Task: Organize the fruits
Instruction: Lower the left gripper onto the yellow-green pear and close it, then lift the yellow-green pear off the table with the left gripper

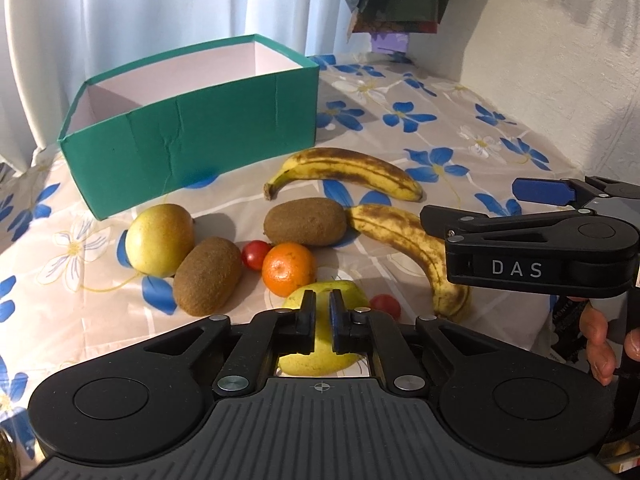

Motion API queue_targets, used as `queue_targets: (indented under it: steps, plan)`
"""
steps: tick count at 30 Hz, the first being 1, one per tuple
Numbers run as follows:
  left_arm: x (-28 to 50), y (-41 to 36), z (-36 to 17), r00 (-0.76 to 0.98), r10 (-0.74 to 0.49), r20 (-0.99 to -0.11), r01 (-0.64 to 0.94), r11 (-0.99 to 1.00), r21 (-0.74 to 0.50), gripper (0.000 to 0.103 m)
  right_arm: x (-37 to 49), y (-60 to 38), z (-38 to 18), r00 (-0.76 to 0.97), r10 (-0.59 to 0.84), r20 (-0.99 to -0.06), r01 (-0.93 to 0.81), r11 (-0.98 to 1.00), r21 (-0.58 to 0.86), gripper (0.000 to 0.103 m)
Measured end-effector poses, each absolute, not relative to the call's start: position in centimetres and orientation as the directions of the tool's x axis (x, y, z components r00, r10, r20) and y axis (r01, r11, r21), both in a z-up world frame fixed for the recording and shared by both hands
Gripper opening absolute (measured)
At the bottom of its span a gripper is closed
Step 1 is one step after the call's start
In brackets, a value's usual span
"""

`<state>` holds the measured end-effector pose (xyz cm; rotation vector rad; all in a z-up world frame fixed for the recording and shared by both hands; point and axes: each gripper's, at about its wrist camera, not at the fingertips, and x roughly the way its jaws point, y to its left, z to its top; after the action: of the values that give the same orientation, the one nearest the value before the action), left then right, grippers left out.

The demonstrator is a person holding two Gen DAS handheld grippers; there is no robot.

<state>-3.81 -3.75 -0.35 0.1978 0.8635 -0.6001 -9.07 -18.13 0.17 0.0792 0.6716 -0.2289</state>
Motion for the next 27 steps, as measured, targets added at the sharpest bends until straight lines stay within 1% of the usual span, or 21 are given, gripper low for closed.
queue_targets:
  steps: [1, 2, 3, 4, 5, 6, 7, 10, 13, 14, 15, 18, 23, 25, 27]
  plan:
    - [-3.8, -3.7, -0.3, 0.501, -0.412, -0.761, 0.565, 0.822, -0.074, 0.012, -9.1, -18.2, 0.2, 0.759, -0.183, -0.625, 0.235, 0.972, 0.001, 0.097]
    - [-3.8, -3.7, -0.2, 0.503, -0.418, -0.756, 0.567, 0.82, -0.077, 0.022, -9.0, -18.2, 0.1, 0.758, -0.183, -0.626, 0.236, 0.972, 0.003, 0.097]
    - [-4.0, -3.7, 0.0, 0.503, -0.436, -0.746, 0.575, 0.813, -0.088, 0.04, -9.0, -18.2, 0.1, 0.757, -0.181, -0.628, 0.236, 0.972, 0.004, 0.097]
    - [-4.2, -3.7, 0.2, 0.513, -0.446, -0.734, 0.58, 0.81, -0.087, 0.054, -9.0, -18.2, 0.0, 0.757, -0.179, -0.629, 0.236, 0.972, 0.007, 0.097]
    - [-4.5, -3.7, 0.5, 0.525, -0.457, -0.718, 0.588, 0.805, -0.083, 0.079, -8.9, -18.2, 0.0, 0.756, -0.178, -0.63, 0.237, 0.971, 0.01, 0.097]
    - [-4.7, -3.7, 0.8, 0.533, -0.466, -0.706, 0.594, 0.8, -0.079, 0.093, -8.9, -18.2, 0.0, 0.756, -0.176, -0.631, 0.236, 0.972, 0.013, 0.097]
    - [-4.9, -3.8, 1.0, 0.541, -0.47, -0.697, 0.599, 0.797, -0.072, 0.097, -9.0, -18.2, 0.0, 0.757, -0.175, -0.629, 0.239, 0.971, 0.017, 0.097]
    - [-5.0, -4.0, 1.2, 0.526, -0.487, -0.697, 0.618, 0.782, -0.079, 0.098, -9.0, -18.5, 0.2, 0.76, -0.174, -0.627, 0.248, 0.968, 0.032, 0.097]
    - [-4.4, -4.5, 0.4, 0.485, -0.479, -0.732, 0.617, 0.78, -0.102, 0.098, -9.1, -18.6, 0.2, 0.759, -0.179, -0.627, 0.252, 0.967, 0.029, 0.097]
    - [-4.1, -4.5, 0.0, 0.475, -0.474, -0.742, 0.61, 0.784, -0.11, 0.096, -9.1, -18.6, 0.1, 0.758, -0.18, -0.627, 0.254, 0.967, 0.03, 0.097]
    - [-3.9, -4.4, -0.4, 0.467, -0.468, -0.75, 0.602, 0.79, -0.117, 0.091, -9.2, -18.7, 0.1, 0.757, -0.182, -0.627, 0.258, 0.966, 0.031, 0.097]
    - [-3.3, -4.7, -1.5, 0.438, -0.459, -0.773, 0.594, 0.793, -0.135, 0.084, -9.3, -18.9, -0.1, 0.751, -0.19, -0.633, 0.269, 0.963, 0.03, 0.097]
    - [-2.8, -4.7, -2.6, 0.426, -0.436, -0.792, 0.582, 0.803, -0.129, 0.082, -9.2, -19.0, -0.1, 0.747, -0.197, -0.635, 0.276, 0.961, 0.027, 0.096]
    - [-2.6, -4.7, -2.9, 0.426, -0.425, -0.799, 0.576, 0.808, -0.123, 0.08, -9.3, -19.0, -0.2, 0.746, -0.201, -0.635, 0.279, 0.96, 0.025, 0.097]
    - [-2.4, -4.8, -3.3, 0.431, -0.408, -0.805, 0.573, 0.813, -0.105, 0.075, -9.2, -19.1, -0.3, 0.743, -0.201, -0.639, 0.282, 0.959, 0.026, 0.096]
